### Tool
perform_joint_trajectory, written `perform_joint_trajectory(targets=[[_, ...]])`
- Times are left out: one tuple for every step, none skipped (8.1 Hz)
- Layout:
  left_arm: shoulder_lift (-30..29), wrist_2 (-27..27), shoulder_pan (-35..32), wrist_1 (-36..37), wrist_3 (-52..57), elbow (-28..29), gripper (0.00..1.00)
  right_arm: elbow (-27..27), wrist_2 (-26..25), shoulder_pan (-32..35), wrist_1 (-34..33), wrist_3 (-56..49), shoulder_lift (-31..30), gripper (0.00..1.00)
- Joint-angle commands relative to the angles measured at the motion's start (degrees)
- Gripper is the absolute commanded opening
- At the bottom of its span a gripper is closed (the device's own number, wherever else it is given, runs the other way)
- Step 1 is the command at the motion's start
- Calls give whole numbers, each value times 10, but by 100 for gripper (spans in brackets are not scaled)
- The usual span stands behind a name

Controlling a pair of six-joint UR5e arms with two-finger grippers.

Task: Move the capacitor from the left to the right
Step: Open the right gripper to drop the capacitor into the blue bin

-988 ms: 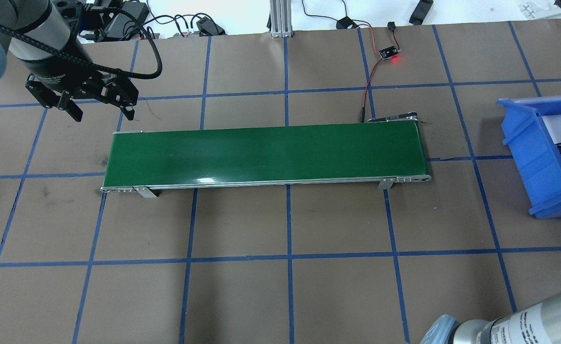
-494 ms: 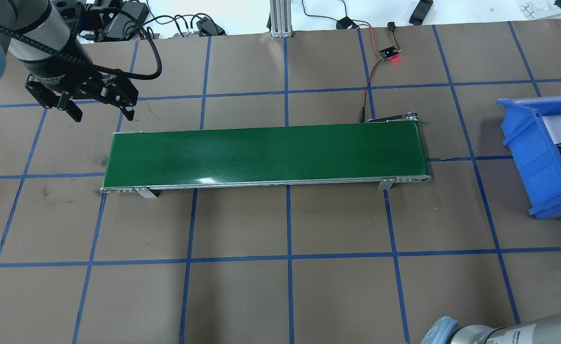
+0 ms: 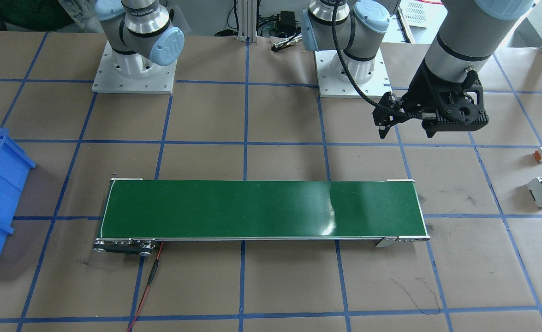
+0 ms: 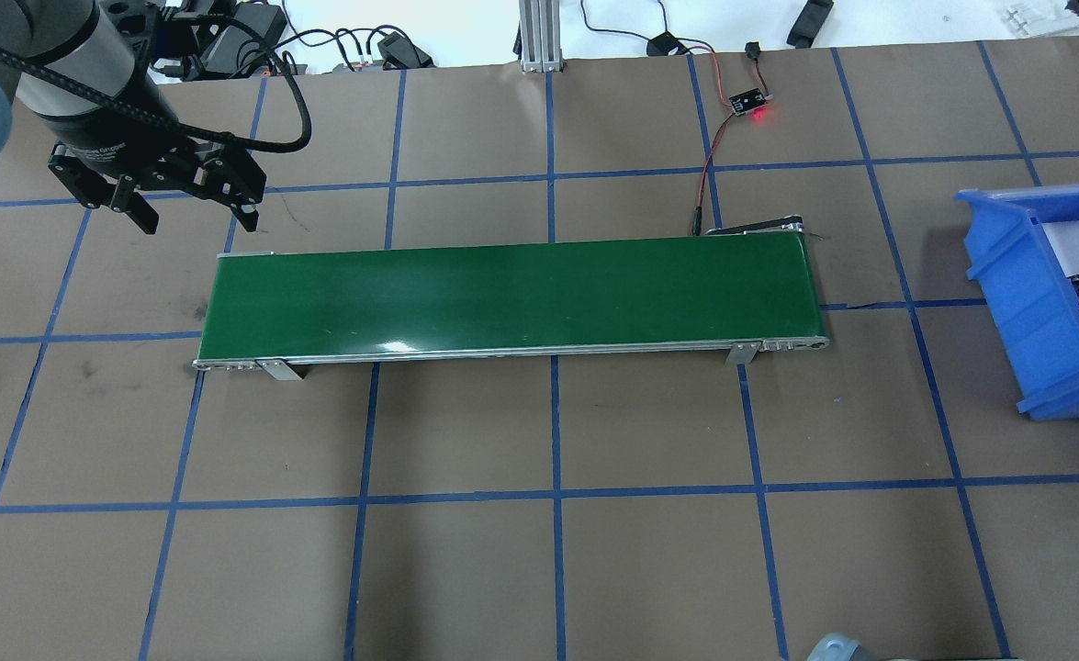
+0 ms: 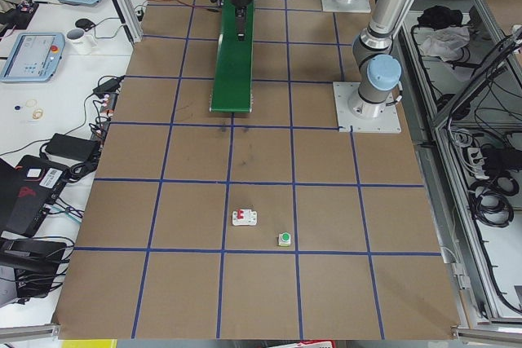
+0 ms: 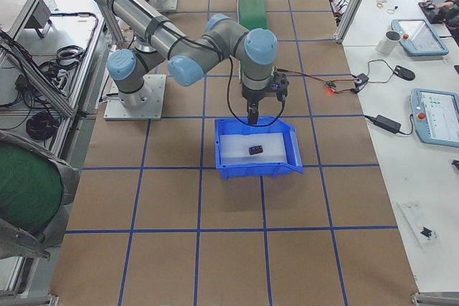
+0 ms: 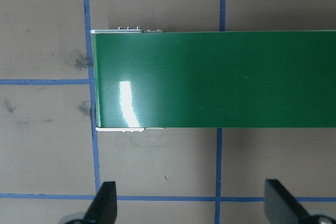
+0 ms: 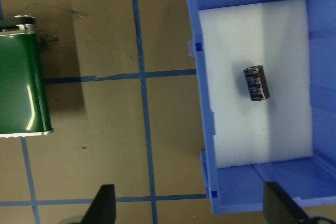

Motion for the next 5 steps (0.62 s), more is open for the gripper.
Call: perform_joint_trajectory(targets=[[0, 0, 0, 0, 0, 0, 100, -6, 3, 100, 21, 93, -18, 100], [0, 0, 0, 0, 0, 0, 100, -8, 4, 142, 19, 121, -19, 100], [1, 0, 0, 0, 0, 0, 100, -9, 4, 174, 20, 146, -20, 100], [1, 0, 0, 0, 0, 0, 100, -9, 3, 194, 22, 161, -19, 100], [1, 0, 0, 0, 0, 0, 100, -9, 4, 209, 24, 175, -19, 100]])
